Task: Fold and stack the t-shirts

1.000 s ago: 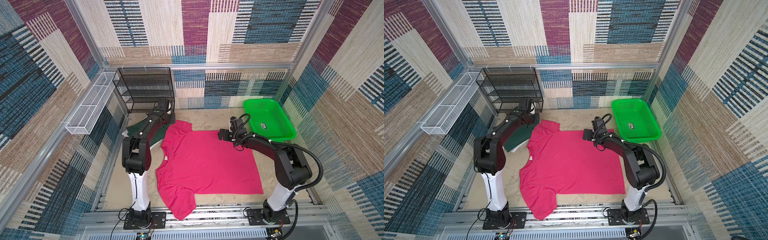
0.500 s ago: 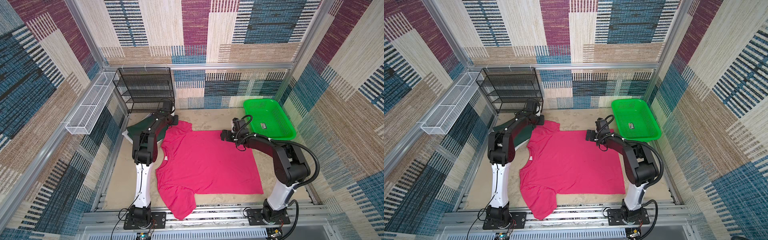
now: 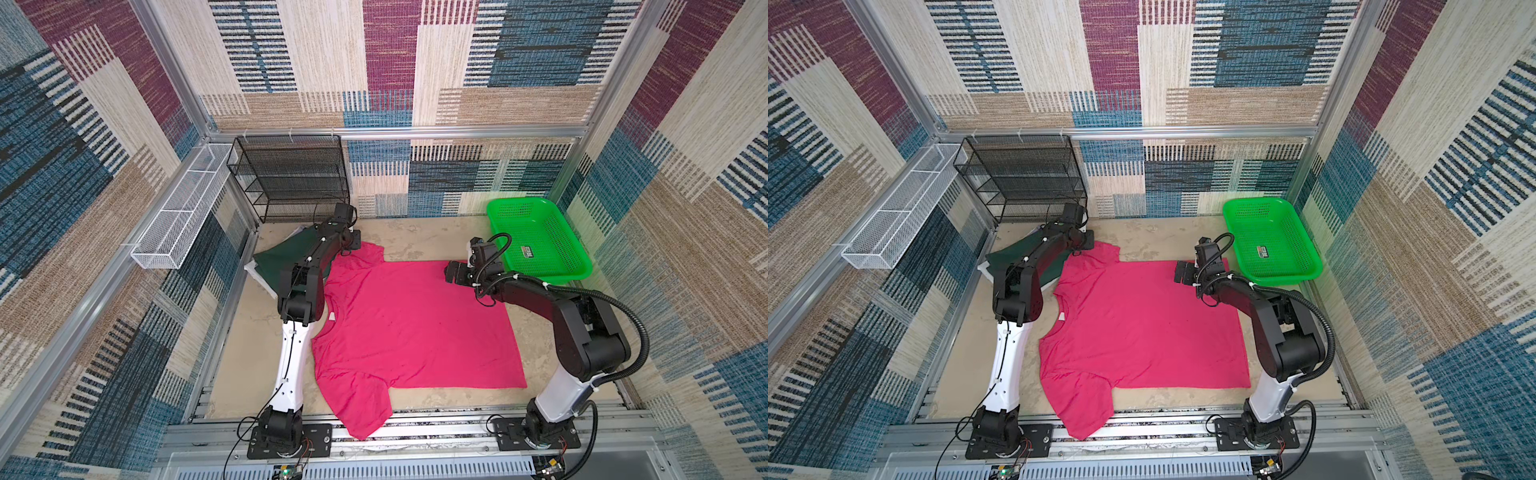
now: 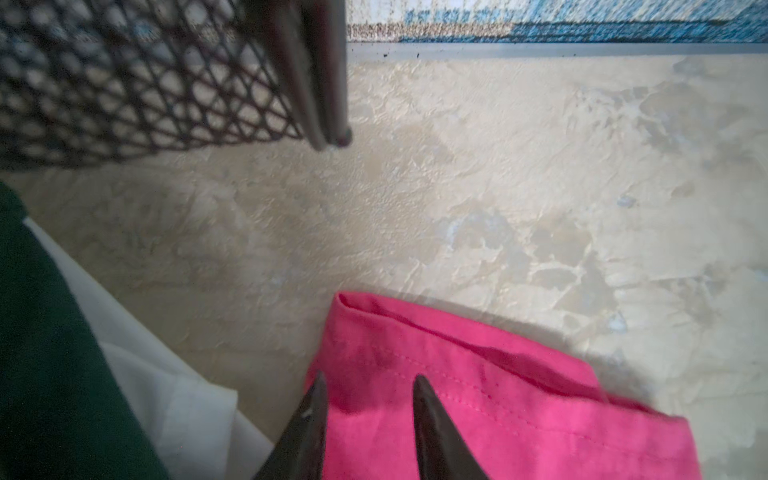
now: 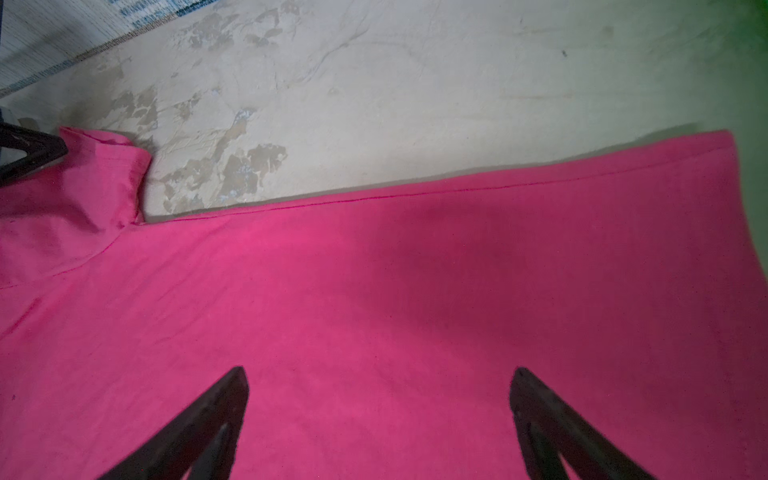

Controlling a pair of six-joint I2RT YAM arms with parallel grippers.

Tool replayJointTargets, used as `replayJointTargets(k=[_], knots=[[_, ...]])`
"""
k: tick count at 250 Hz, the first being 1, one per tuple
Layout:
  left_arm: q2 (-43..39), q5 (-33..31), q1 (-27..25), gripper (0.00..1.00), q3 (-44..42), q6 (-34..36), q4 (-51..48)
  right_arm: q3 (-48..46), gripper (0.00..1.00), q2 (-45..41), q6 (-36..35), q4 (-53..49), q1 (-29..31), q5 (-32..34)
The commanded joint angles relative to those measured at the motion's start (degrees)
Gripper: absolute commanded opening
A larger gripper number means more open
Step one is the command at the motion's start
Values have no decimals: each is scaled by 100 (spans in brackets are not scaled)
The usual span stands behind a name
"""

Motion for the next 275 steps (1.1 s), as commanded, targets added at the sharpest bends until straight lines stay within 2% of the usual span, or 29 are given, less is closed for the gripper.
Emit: replayJointTargets(k=[1,45,116,146,224,245,275], knots=[[122,-58,19,36,127,-304,35,-31,99,-22,-12,211,-22,14],[426,-72,21,35,674,-445,-802,-37,99,-27,-37,197,-53,-16],[-207,64,-50,30,-403,-480,-268,-183,99,-196,-28,223,-70,-16],[-692,45,-179,32,-1121,-211,396,-302,99,-320,29,286,-70,-16],[-2709,-273,-259,38,-4159,262,3728,-576,99,-619,174,444,-70,-84],[-2969,-507,-249,38,-4442,205,3760,-636,99,-638,204,487,-70,-138],[-3034,-533,-176,36,-4345,25,3162,-656,99,-630,231,500,-70,-206]])
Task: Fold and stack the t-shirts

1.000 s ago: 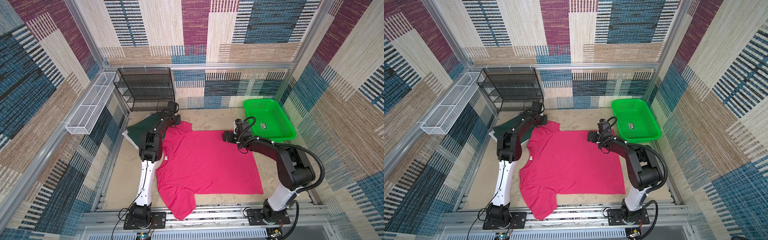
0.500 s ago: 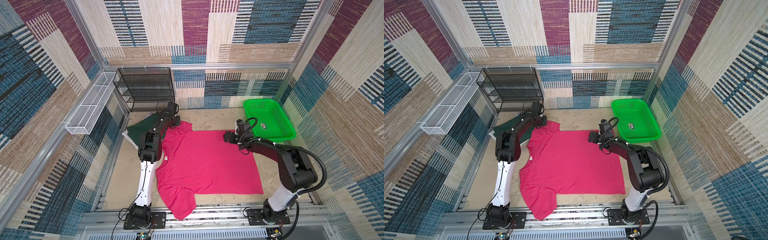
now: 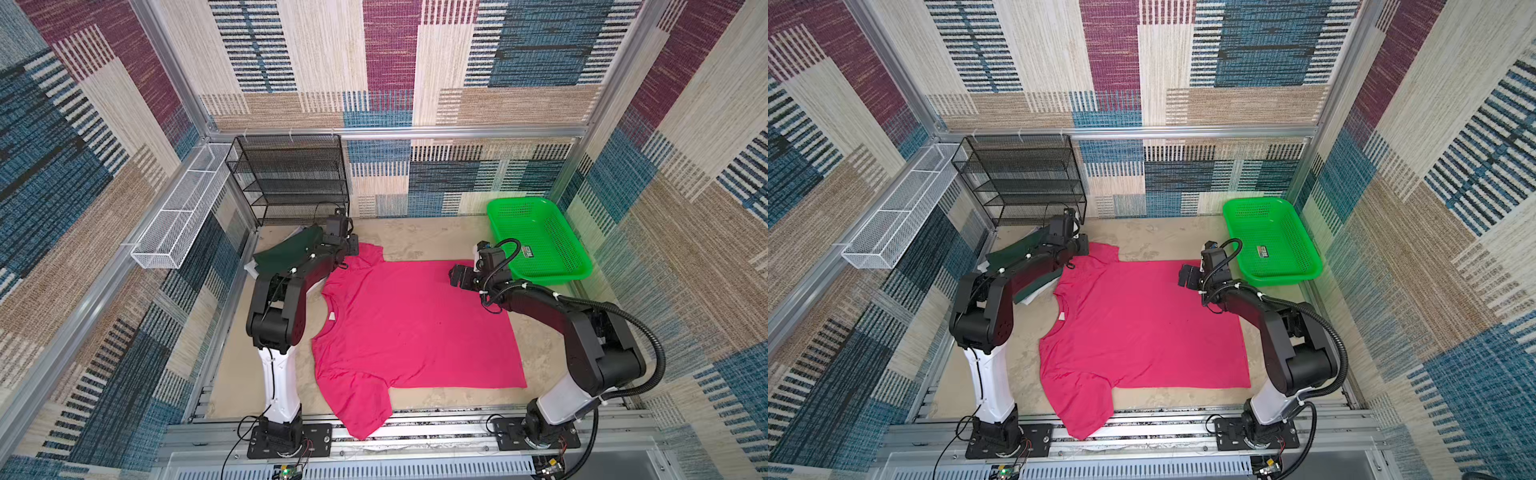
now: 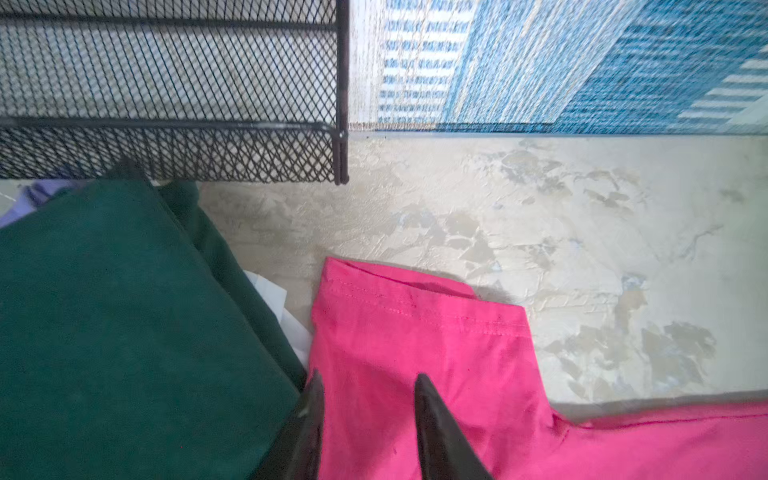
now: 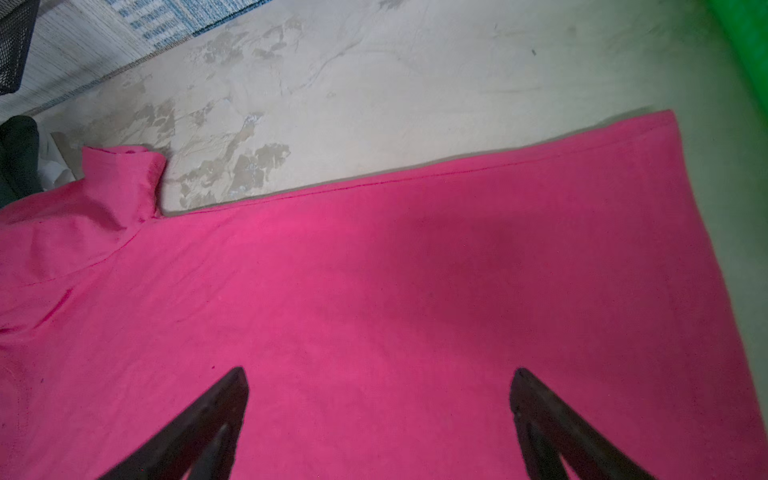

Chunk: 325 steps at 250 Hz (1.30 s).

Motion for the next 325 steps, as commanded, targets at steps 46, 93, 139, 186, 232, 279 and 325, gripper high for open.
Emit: replayJointTargets(k=[46,93,139,186,232,279,325], knots=[[-64,166,215,34,66,-343,-556,-59,99,-66,107,226,9,-141],[273,841,436,34,389,-529,-1016,-161,99,-94,72,237,8,-107],[462,959,508,31,697,-633,-1377,-204,99,-23,90,259,9,-132],[375,1004,508,30,531,-695,-1481,-166,99,7,108,273,8,-211],[229,985,508,27,320,-795,-1505,-215,99,-100,108,238,13,-150],[97,1027,509,17,109,-868,-1359,46,99,160,151,-24,-167,387],[-106,1199,508,6,-100,-817,-1095,771,99,752,73,-151,-421,1051]])
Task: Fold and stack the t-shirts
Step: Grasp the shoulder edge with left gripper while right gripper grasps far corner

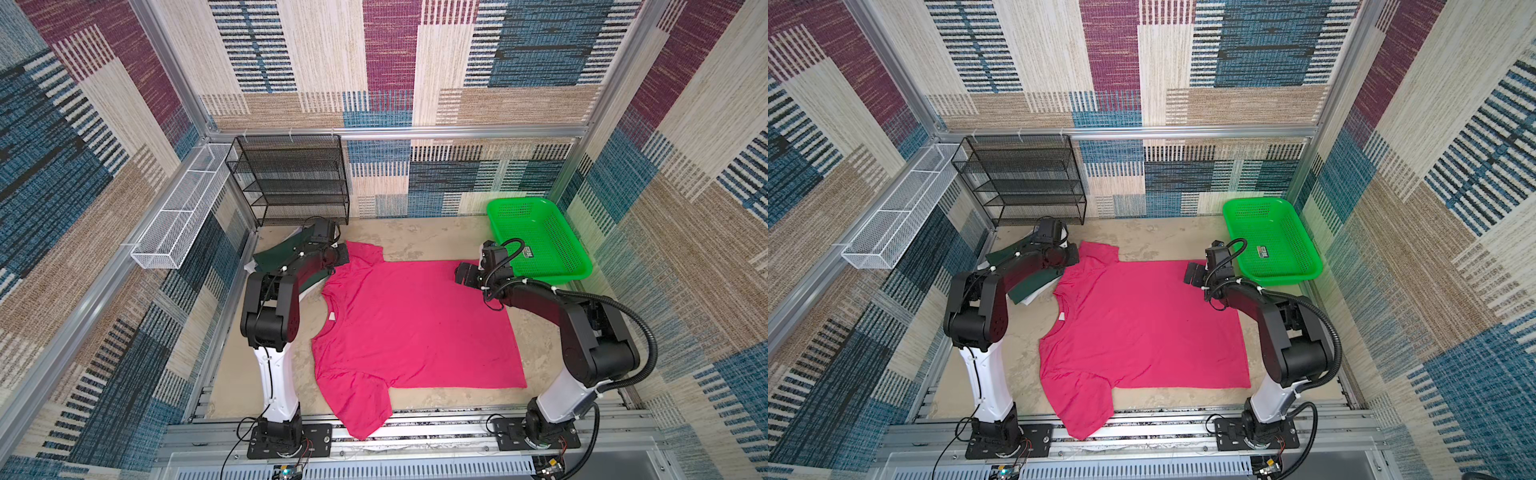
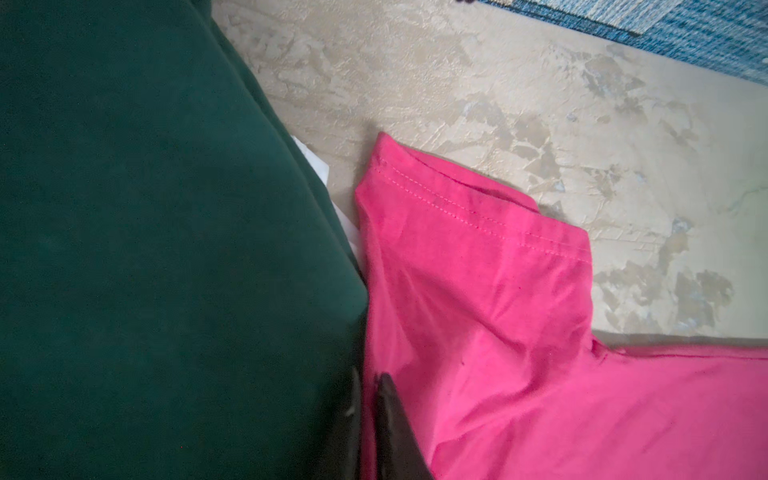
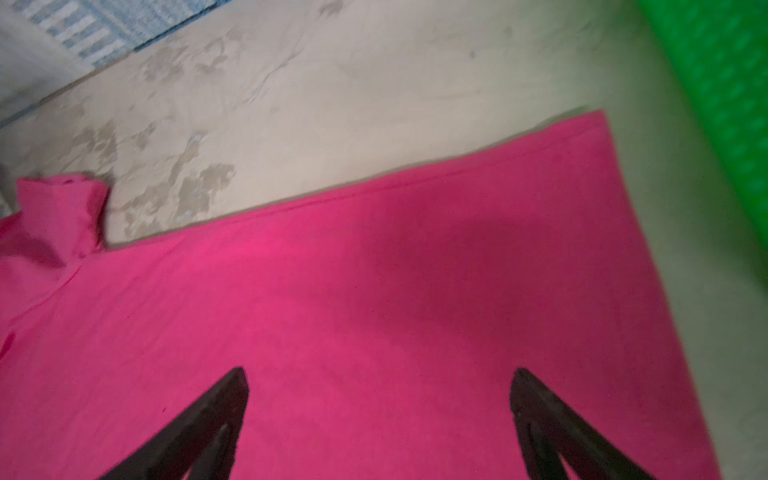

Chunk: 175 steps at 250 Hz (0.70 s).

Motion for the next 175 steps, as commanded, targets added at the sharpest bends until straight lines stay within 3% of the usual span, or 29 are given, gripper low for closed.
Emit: replayJointTargets(k=[1,11,48,114,175], knots=[[-174,150,3,6,-111,-24,312,377,99,295,-17,-60,-85,681],[-243,195,3,3,-181,-29,395,538,100,442,-39,-95,-111,879],[-505,367,3,0,-394,-52,625,1120,78,1023,-191,-156,-189,1410],[-910,363,3,0,-789,-171,895,2127,74,1942,-185,-789,-235,1959],[-971,390,4,0,-910,-149,907,3006,62,2582,-23,-1570,-270,1945]])
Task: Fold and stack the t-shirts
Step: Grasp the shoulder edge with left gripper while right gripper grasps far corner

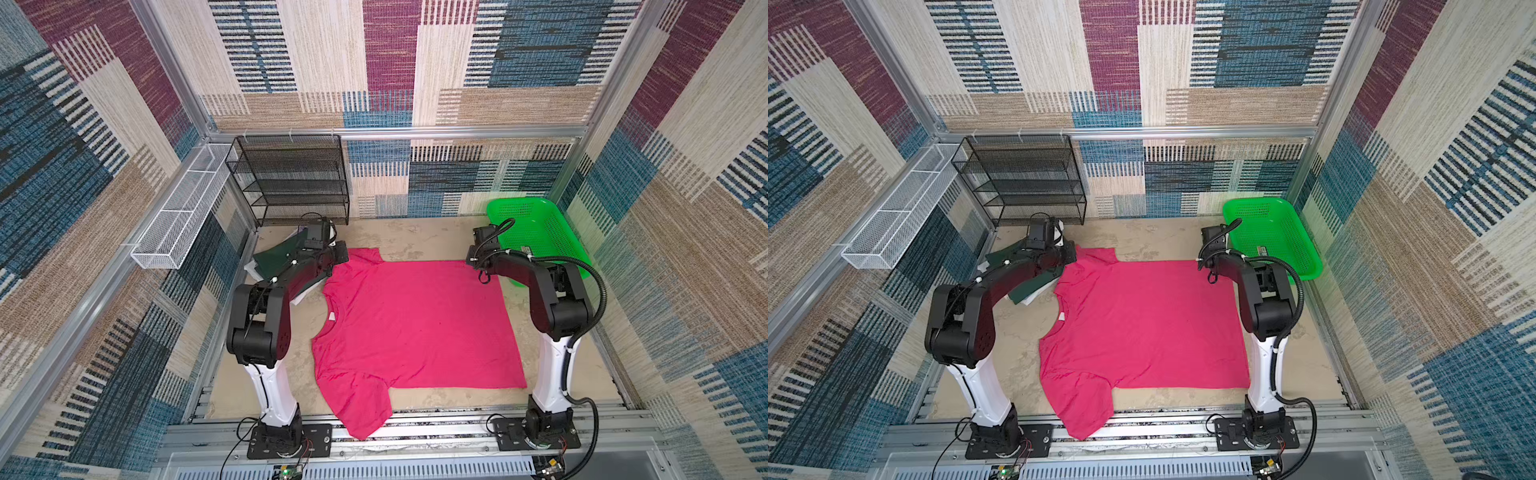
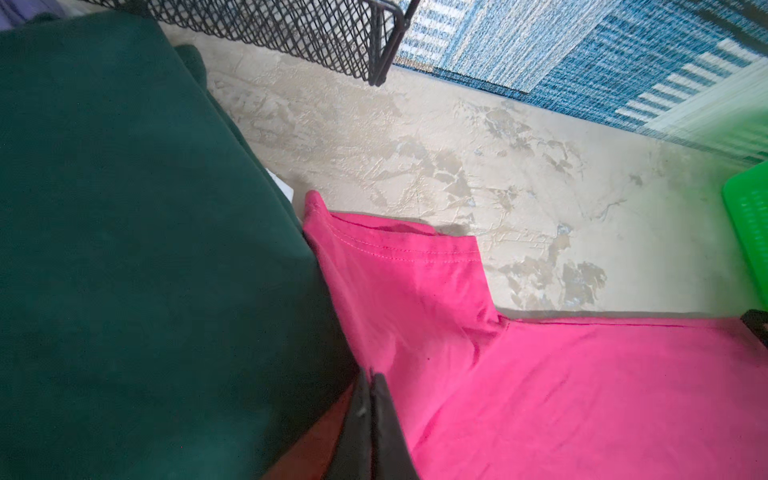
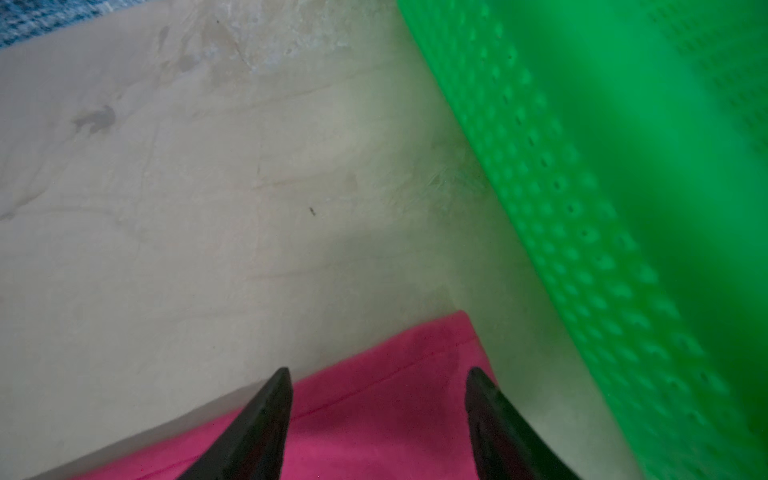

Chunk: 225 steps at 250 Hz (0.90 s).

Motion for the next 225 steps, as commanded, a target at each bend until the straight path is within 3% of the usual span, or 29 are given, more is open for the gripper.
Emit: replayJointTargets(k=[1,52,112,156,225], knots=[[-79,81,4,0,-89,-37,207,393,61,303,152,-557,-1,145],[-113,66,16,0,-122,26,196,496,48,388,252,-649,-7,15],[-164,100,20,0,-128,-18,233,504,17,401,263,-679,-4,-90],[-231,35,38,0,-152,43,125,401,1,81,168,-620,-1,-21],[-888,-91,170,0,-897,-141,454,-687,0,-1044,-232,-53,-1,-122]])
